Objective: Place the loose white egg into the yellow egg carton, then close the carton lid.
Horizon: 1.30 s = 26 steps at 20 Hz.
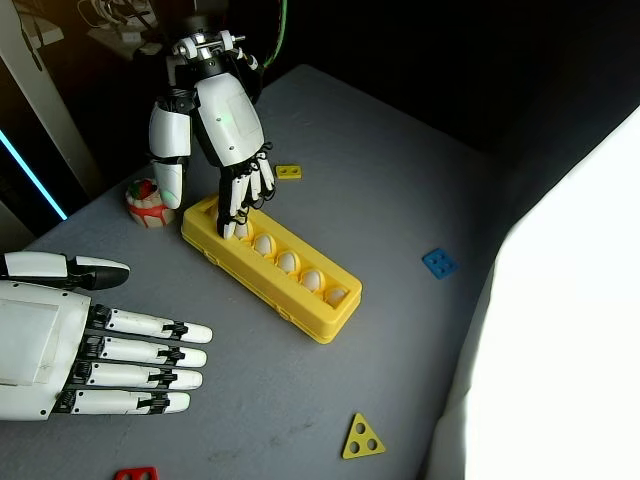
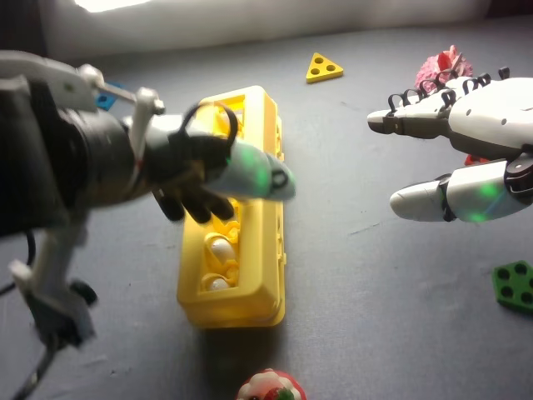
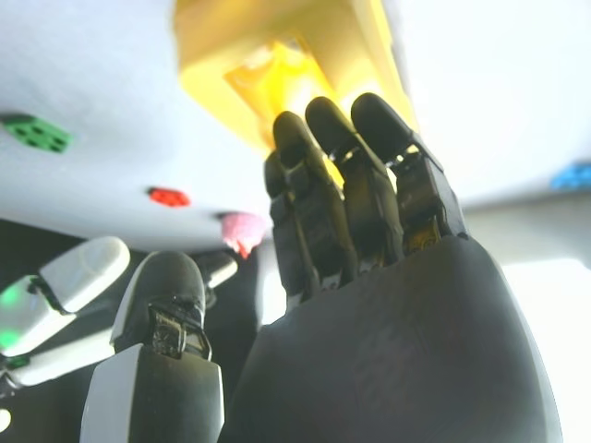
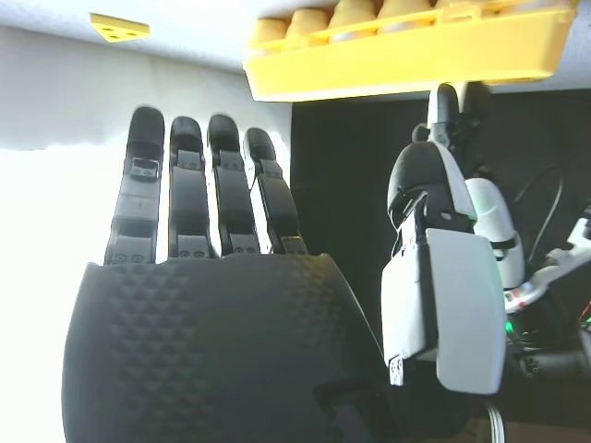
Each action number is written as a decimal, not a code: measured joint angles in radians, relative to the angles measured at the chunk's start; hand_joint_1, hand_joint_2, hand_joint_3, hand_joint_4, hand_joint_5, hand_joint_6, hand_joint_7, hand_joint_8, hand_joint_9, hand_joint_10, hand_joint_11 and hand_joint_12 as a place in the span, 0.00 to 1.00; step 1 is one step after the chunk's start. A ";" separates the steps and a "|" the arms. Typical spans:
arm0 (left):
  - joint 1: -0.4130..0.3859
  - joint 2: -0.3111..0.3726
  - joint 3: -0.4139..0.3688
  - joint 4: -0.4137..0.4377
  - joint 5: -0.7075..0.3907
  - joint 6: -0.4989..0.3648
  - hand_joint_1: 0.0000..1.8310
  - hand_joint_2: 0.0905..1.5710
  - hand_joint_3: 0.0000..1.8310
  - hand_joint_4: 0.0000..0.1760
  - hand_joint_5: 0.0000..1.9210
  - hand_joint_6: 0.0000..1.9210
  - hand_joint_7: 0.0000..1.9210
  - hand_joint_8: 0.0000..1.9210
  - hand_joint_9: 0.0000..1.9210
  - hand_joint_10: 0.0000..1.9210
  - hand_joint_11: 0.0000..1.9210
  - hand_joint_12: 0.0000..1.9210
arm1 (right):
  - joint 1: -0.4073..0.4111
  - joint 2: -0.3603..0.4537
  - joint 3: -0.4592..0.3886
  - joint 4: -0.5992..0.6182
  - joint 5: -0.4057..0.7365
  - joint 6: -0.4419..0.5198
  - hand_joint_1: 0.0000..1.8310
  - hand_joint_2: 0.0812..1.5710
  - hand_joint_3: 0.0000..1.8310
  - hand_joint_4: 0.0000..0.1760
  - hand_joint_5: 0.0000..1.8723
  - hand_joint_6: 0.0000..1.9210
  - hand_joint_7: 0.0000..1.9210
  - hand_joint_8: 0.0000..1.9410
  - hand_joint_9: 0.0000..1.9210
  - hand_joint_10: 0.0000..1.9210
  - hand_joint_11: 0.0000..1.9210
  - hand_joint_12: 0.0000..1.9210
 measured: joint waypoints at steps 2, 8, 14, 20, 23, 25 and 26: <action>-0.027 0.013 0.026 -0.004 0.008 0.106 0.14 0.79 0.00 0.00 0.27 0.01 0.33 0.00 0.16 0.43 0.00 0.77 | 0.000 0.000 0.000 0.000 0.000 -0.001 0.13 0.71 0.00 0.00 0.09 0.00 0.10 0.00 0.08 0.00 0.00 0.30; -0.067 0.074 0.089 0.026 0.059 0.353 0.08 0.81 0.00 0.00 0.34 0.03 0.40 0.04 0.21 0.48 0.03 0.78 | 0.000 0.000 -0.004 0.000 0.006 -0.003 0.13 0.72 0.00 0.00 0.33 0.20 0.38 0.09 0.23 0.30 0.00 0.65; -0.094 0.113 0.105 0.026 0.167 0.505 0.08 0.81 0.00 0.00 0.44 0.66 0.44 0.76 0.36 0.89 0.23 1.00 | 0.000 0.000 -0.004 0.000 0.008 -0.003 0.06 0.77 0.00 0.00 0.58 0.89 0.62 0.92 0.58 1.00 0.44 1.00; -0.095 0.126 0.089 0.035 0.212 0.506 0.04 0.83 0.00 0.00 0.61 1.00 0.66 1.00 0.65 1.00 0.60 1.00 | 0.000 0.000 -0.004 0.000 0.016 -0.004 0.03 0.79 0.01 1.00 0.76 1.00 0.81 1.00 0.82 1.00 0.85 1.00; -0.103 0.126 0.086 0.037 0.216 0.505 0.04 0.84 0.00 0.67 0.66 1.00 0.71 1.00 0.70 1.00 0.66 1.00 | 0.000 0.000 -0.004 0.000 0.021 -0.005 0.04 0.80 0.01 1.00 0.81 1.00 0.85 1.00 0.86 1.00 0.89 1.00; -0.103 0.126 0.087 0.039 0.217 0.506 0.04 0.84 0.00 0.90 0.66 1.00 0.70 1.00 0.70 1.00 0.66 1.00 | 0.000 0.000 -0.004 0.000 0.023 -0.005 0.04 0.80 0.01 1.00 0.81 1.00 0.85 1.00 0.86 1.00 0.89 1.00; -0.103 0.126 0.087 0.038 0.215 0.506 0.05 0.84 0.00 0.96 0.65 1.00 0.69 1.00 0.69 1.00 0.65 1.00 | 0.000 0.000 -0.004 0.000 0.023 -0.005 0.05 0.80 0.00 1.00 0.81 1.00 0.85 1.00 0.86 1.00 0.89 1.00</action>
